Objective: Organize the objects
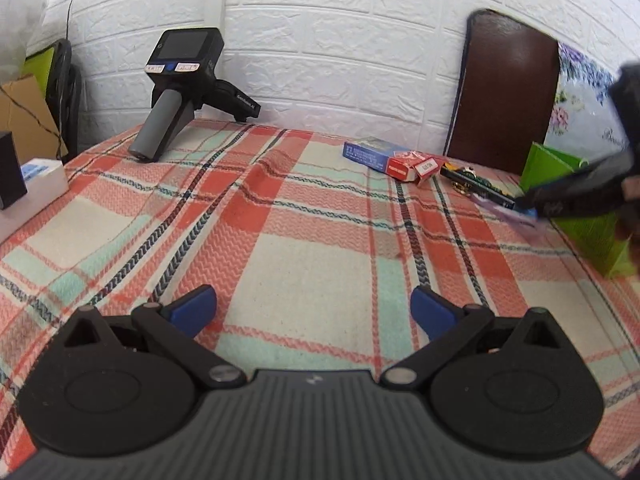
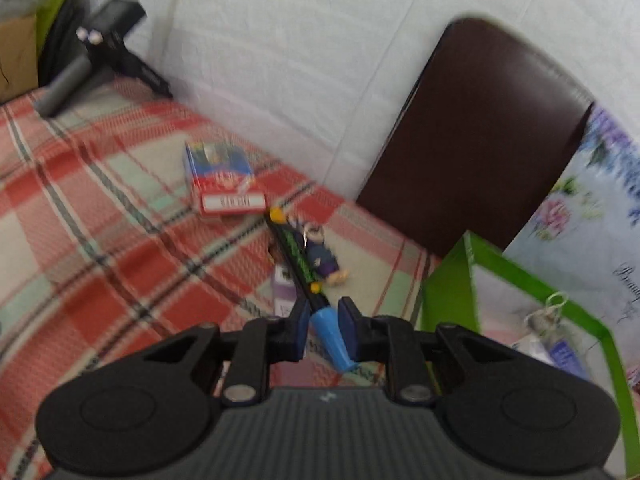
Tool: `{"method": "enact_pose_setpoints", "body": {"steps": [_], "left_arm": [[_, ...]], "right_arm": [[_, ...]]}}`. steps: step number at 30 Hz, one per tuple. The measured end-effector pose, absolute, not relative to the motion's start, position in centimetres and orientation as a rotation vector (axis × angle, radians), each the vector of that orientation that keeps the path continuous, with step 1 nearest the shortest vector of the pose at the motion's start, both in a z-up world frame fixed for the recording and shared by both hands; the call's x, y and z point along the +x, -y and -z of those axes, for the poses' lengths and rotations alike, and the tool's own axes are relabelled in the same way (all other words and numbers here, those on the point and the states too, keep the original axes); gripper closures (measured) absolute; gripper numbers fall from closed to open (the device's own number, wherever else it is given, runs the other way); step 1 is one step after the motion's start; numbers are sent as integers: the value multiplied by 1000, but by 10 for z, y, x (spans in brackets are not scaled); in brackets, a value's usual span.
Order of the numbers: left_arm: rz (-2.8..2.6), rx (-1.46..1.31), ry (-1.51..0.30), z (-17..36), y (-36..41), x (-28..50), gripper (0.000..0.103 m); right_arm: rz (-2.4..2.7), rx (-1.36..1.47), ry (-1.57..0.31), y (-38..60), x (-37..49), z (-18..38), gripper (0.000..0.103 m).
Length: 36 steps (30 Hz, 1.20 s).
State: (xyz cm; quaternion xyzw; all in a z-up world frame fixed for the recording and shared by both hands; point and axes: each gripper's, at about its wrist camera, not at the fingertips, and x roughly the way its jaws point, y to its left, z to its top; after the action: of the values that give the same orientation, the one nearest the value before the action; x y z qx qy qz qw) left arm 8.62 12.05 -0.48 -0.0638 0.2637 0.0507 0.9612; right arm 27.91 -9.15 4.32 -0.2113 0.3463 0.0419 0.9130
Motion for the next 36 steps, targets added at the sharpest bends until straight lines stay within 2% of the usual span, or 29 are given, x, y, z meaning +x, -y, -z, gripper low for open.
{"method": "enact_pose_setpoints", "body": {"steps": [1, 2, 3, 6, 12, 17, 24, 29, 30, 32, 36], "left_arm": [[-101, -140, -530, 5, -122, 87, 0], [-99, -147, -527, 6, -122, 87, 0], [-99, -150, -525, 6, -122, 88, 0], [-97, -156, -524, 6, -122, 89, 0], [-89, -163, -533, 6, -123, 90, 0], [-100, -128, -558, 7, -119, 91, 0], [-98, -132, -548, 7, -121, 88, 0], [-94, -141, -543, 7, -122, 90, 0], [-93, -141, -543, 7, -122, 90, 0], [-92, -145, -542, 7, -122, 90, 0], [-87, -152, -541, 7, -123, 90, 0]], "right_arm": [[-85, -441, -738, 92, 284, -36, 75], [-72, -464, -723, 91, 283, -32, 75], [-74, -469, -717, 91, 282, -29, 78], [-81, -462, -677, 89, 270, -33, 99], [-208, -251, -679, 97, 214, -50, 100], [-211, -328, -636, 98, 189, -57, 99], [-111, -378, -657, 106, 254, -63, 84], [-81, -464, -735, 97, 290, -40, 67], [-89, -486, -772, 95, 295, -33, 69], [-106, -519, -762, 91, 294, -26, 79], [-148, -521, -687, 82, 270, -36, 83]]}}
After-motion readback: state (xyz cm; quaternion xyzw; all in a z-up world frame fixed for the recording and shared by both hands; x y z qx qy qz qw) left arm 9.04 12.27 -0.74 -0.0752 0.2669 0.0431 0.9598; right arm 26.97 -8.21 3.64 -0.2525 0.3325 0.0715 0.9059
